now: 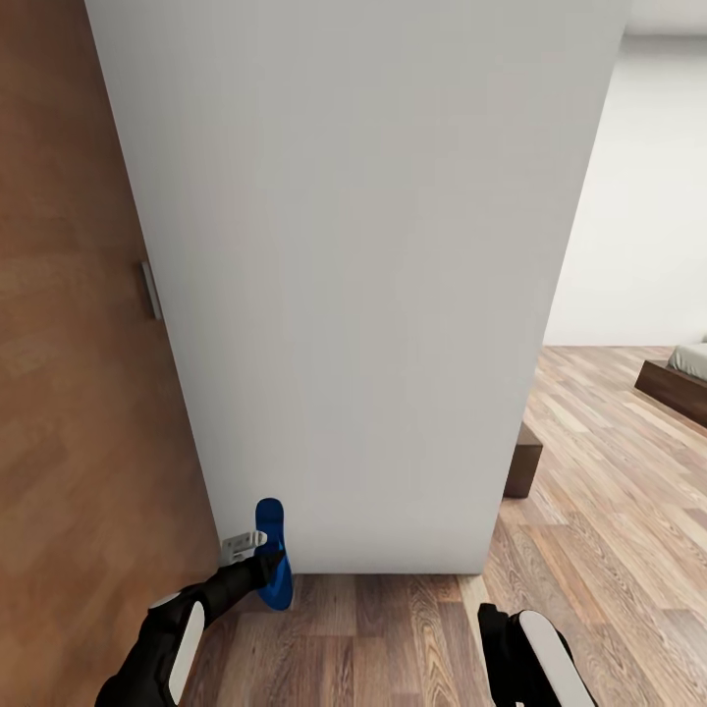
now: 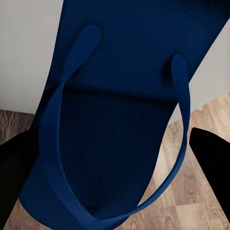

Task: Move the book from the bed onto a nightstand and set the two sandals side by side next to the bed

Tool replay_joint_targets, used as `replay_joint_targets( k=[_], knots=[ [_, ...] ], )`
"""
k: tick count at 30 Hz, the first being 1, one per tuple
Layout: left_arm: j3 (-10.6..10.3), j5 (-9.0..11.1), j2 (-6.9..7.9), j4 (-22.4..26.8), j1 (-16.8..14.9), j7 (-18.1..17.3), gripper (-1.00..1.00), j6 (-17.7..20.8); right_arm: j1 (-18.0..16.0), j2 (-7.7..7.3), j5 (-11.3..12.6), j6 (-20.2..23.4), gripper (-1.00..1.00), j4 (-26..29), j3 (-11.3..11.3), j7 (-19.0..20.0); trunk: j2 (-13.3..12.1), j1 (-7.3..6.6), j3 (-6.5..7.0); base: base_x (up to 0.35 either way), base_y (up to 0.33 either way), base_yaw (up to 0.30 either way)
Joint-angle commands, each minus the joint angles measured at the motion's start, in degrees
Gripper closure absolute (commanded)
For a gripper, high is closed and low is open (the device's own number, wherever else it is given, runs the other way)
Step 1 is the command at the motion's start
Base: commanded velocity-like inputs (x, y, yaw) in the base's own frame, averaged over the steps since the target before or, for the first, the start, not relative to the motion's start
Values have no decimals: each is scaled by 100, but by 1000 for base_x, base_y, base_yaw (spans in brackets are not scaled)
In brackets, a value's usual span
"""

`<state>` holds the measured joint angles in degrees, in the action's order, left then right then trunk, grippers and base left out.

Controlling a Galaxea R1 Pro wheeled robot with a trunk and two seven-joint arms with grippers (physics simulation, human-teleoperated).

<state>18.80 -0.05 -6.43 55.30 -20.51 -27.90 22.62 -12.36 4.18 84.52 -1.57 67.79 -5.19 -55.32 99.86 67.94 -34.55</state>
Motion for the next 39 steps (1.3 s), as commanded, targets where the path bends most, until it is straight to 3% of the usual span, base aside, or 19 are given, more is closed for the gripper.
replay_joint_targets(
  k=[1, 16, 22, 37, 39],
  knots=[
    [28, 5, -8, 7, -6, -40, 100, 49, -4, 4, 28, -17, -100, 6, -11, -15, 45, 22, -25, 0, 0, 0],
    [50, 23, 2, 13, -6, -4, 100, -79, -4, 13, 20, -21, -100, 6, 0, -5, 646, 352, -294, 0, 0, 0],
    [51, 482, 3, 592, -6, 22, 100, -140, -4, 13, 13, -27, -100, 6, 0, -5, 887, 483, -402, 0, 0, 0],
    [104, 577, 35, 720, -6, 82, 100, -337, -4, 13, -4, -35, -100, 6, 0, -5, 1489, 813, -671, 0, 0, 0],
    [104, 578, 36, 719, -6, 259, 100, -339, -4, 13, -5, -36, -100, 6, 0, -5, 1569, 857, -707, 0, 0, 0]
  ],
)
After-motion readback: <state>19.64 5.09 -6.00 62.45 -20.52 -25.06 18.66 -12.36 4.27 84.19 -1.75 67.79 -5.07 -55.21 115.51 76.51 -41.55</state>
